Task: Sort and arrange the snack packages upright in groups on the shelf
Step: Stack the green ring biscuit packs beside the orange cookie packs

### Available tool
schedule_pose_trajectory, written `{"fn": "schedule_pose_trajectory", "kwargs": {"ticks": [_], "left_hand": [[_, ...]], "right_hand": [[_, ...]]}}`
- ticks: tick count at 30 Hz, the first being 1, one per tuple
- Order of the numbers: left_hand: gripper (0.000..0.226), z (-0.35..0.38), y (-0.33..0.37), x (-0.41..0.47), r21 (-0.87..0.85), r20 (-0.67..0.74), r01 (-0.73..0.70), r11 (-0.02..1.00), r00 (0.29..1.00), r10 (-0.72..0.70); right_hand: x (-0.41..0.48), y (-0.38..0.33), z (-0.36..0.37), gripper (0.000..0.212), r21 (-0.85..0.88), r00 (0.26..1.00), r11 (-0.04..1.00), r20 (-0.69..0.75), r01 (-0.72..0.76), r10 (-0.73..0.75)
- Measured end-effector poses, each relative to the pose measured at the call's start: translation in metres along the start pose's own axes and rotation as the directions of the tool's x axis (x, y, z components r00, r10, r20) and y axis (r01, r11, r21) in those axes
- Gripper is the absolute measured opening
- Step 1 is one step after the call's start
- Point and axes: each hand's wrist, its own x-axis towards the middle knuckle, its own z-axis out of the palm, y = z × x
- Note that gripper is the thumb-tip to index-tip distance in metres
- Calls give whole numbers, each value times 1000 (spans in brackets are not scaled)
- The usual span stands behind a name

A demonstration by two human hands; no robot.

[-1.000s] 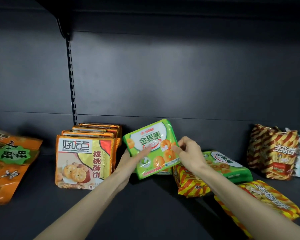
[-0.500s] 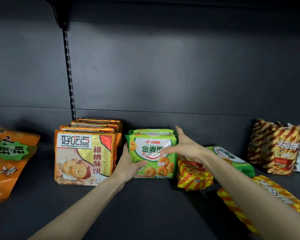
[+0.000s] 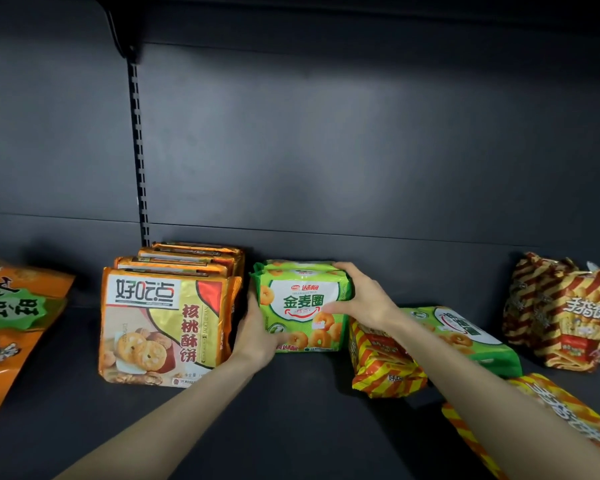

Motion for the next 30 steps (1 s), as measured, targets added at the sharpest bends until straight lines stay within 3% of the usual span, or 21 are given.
{"fn": "schedule_pose_trajectory", "kwargs": {"ticks": [6, 9, 12, 16, 21, 26, 30], "left_hand": [[107, 7, 0, 9, 108, -91, 8, 994, 996, 2], [90, 8, 4, 1, 253, -140, -20, 967, 989, 57], [87, 7, 12, -10, 275, -142, -98, 956, 980, 141], [88, 2, 20, -23, 297, -100, -180, 938, 971, 218], [57, -4, 20, -32, 431, -73, -252, 866, 947, 312], [38, 9, 32, -32, 422, 7, -338, 841, 929, 369], [38, 33, 52, -24, 402, 136, -320, 858, 947, 290]], "right_hand": [[12, -4, -1, 89, -173, 999, 984, -42, -41, 34], [11, -5, -4, 92, -203, 999, 978, -36, -46, 39], [9, -8, -5, 86, -243, 998, 969, -53, -29, 16], [3, -17, -11, 70, -301, 997, 953, -70, 17, -40], [-14, -17, -23, 50, -348, 994, 937, -99, 10, -47], [-36, 0, -54, 43, -402, 990, 914, -140, -53, -4], [-49, 20, -87, 40, -418, 980, 901, -196, -118, 37]]}}
